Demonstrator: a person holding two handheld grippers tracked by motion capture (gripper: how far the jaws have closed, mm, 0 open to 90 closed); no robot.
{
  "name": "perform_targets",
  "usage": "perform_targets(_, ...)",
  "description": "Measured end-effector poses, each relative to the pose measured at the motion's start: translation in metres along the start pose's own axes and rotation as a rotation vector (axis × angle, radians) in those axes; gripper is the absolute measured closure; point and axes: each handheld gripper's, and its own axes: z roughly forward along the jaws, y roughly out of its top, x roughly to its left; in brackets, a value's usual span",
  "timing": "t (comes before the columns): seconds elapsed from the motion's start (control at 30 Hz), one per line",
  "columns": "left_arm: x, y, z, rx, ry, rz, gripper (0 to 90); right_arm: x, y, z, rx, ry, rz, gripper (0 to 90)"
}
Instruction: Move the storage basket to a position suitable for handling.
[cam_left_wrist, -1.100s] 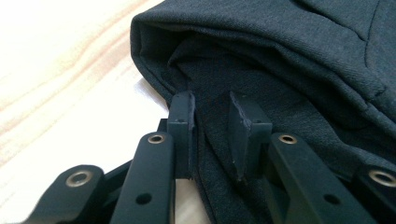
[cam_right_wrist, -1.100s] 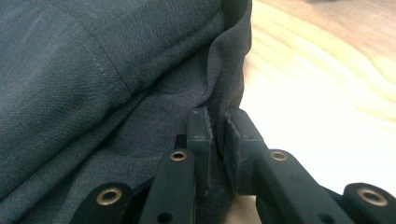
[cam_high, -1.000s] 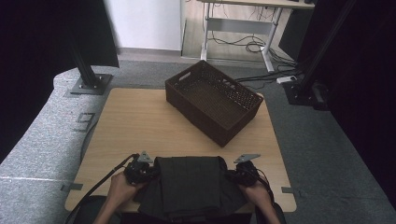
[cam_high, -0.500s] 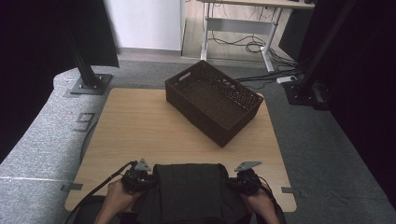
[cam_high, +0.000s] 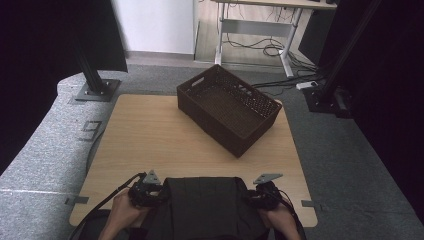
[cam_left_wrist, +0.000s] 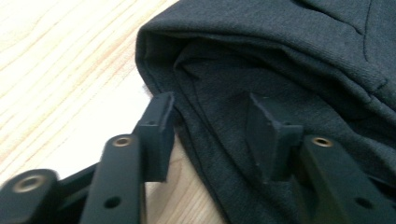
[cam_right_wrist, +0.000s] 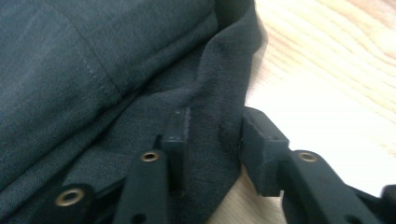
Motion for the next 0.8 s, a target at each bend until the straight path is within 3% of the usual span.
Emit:
perform_targets(0.13, 0.005, 0.001, -0.005, -0.021, 0.011, -0.014, 40.9, -0.004, 0.001, -0.004, -0.023, -0.012, 0.01, 49.5)
perform_targets(0.3, 0.017, 0.004, -0.014, -0.09, 0.012, -0.067, 31.9, -0.01, 0.007, -0.01, -0.05, -0.034, 0.015, 37.2)
perform_targets(0.5, 0.033, 0.003, -0.015, -0.128, 0.071, -0.104, 21.8, -0.019, 0.016, -0.012, -0.071, -0.069, 0.024, 23.3)
perform_targets(0.63, 0.042, -0.002, -0.013, -0.129, 0.099, -0.124, 18.5, -0.026, 0.024, -0.013, -0.088, -0.086, 0.041, 18.6)
perform_targets(0.8, 0.05, -0.012, -0.006, -0.093, 0.141, -0.131, 15.8, -0.035, 0.039, -0.016, -0.113, -0.11, 0.064, 13.6)
